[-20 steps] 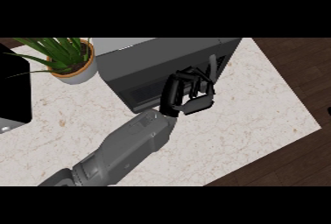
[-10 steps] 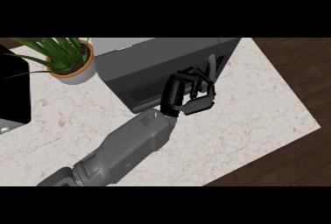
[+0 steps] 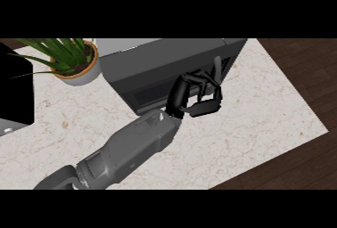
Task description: Pick up the milk, place it into the microwave and close the microwave
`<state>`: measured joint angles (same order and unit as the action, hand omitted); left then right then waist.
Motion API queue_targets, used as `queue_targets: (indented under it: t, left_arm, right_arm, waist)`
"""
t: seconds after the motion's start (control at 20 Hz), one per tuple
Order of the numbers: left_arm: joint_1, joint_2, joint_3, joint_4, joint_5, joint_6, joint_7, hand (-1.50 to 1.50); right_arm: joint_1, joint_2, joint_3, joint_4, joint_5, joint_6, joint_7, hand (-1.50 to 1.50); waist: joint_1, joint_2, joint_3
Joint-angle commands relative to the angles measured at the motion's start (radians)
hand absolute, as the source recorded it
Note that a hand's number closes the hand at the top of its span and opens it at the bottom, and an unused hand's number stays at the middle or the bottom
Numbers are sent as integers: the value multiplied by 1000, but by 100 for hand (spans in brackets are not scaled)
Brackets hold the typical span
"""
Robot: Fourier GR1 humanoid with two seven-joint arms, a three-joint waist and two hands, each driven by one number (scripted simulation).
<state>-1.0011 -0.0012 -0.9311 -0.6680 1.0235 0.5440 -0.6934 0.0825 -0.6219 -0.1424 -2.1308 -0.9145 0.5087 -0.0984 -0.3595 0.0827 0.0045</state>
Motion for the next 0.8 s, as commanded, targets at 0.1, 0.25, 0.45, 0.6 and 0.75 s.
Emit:
queue_targets:
  t: [0.1, 0.25, 0.45, 0.6, 0.75]
  left_arm:
    - [7, 1, 19, 125, 48, 46, 57, 150]
    - [17, 1, 22, 142, 69, 83, 65, 150]
    - [44, 1, 15, 133, 106, 59, 64, 150]
    - [50, 1, 2, 133, 121, 43, 60, -150]
    - [52, 1, -8, 143, 128, 46, 46, -150]
  right_arm:
    - [4, -18, -22, -16, -29, 5, 7, -150]
    - [13, -26, -44, -21, -33, -4, 10, -150]
    - [37, -34, -53, -37, -53, 1, 19, -150]
    - [60, -29, -55, -47, -54, -12, 27, -150]
    - [75, -43, -77, -61, -63, -18, 37, -150]
  waist:
    - [31, 2, -3]
    - [48, -2, -4]
    - [69, -3, -6]
    - [82, -6, -6]
    - [86, -12, -6]
